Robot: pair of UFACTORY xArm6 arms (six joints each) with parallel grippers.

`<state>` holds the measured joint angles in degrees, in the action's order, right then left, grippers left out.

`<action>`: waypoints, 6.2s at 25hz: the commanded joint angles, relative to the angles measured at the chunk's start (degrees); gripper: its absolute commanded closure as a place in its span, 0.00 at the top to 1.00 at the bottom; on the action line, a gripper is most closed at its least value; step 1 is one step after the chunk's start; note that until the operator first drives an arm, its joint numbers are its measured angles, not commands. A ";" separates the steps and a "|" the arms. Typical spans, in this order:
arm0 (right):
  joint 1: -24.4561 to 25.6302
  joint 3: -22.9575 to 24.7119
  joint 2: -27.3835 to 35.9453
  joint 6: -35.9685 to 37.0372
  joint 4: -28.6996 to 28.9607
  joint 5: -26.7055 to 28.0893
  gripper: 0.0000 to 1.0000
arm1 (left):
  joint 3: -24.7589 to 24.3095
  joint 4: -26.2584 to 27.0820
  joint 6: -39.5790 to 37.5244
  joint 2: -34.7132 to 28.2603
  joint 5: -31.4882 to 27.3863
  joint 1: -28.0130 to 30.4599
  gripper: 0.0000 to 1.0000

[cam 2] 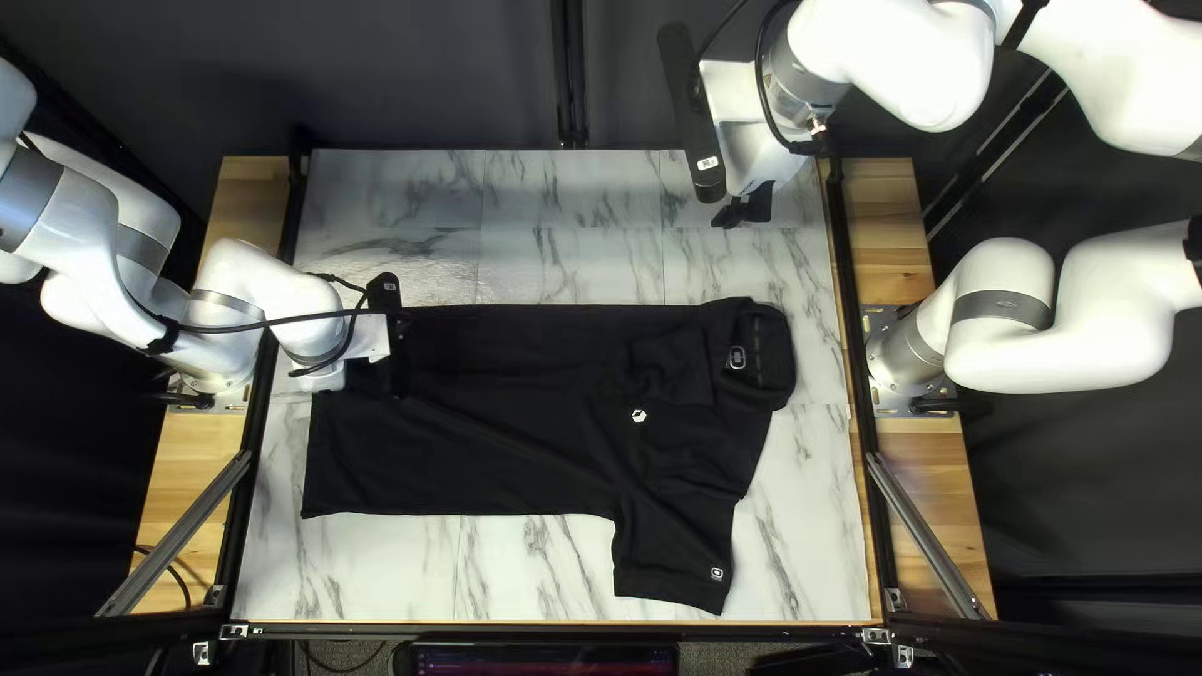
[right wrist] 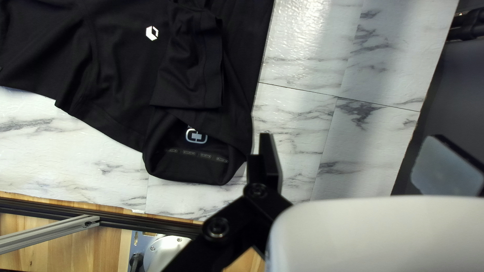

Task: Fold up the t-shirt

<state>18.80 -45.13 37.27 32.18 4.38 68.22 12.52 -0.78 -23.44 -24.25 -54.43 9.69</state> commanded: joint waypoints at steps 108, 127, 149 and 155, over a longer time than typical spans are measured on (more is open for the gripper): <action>0.00 0.00 0.00 0.00 0.00 0.00 1.00 | 12.83 4.50 -22.50 6.06 -10.46 25.80 0.00; 0.00 0.00 0.00 0.00 0.00 0.00 1.00 | 4.16 -0.37 -11.29 -3.30 -9.65 12.48 0.00; 0.00 0.00 0.00 0.00 0.00 0.00 1.00 | 0.48 -1.76 -3.39 -1.58 -2.95 3.94 1.00; 0.00 0.00 0.00 0.00 0.00 0.00 1.00 | 3.99 -1.54 -7.37 -1.31 -5.80 9.78 1.00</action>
<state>18.80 -45.13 37.27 32.18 4.38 68.22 15.05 -2.42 -29.22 -25.93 -59.24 17.41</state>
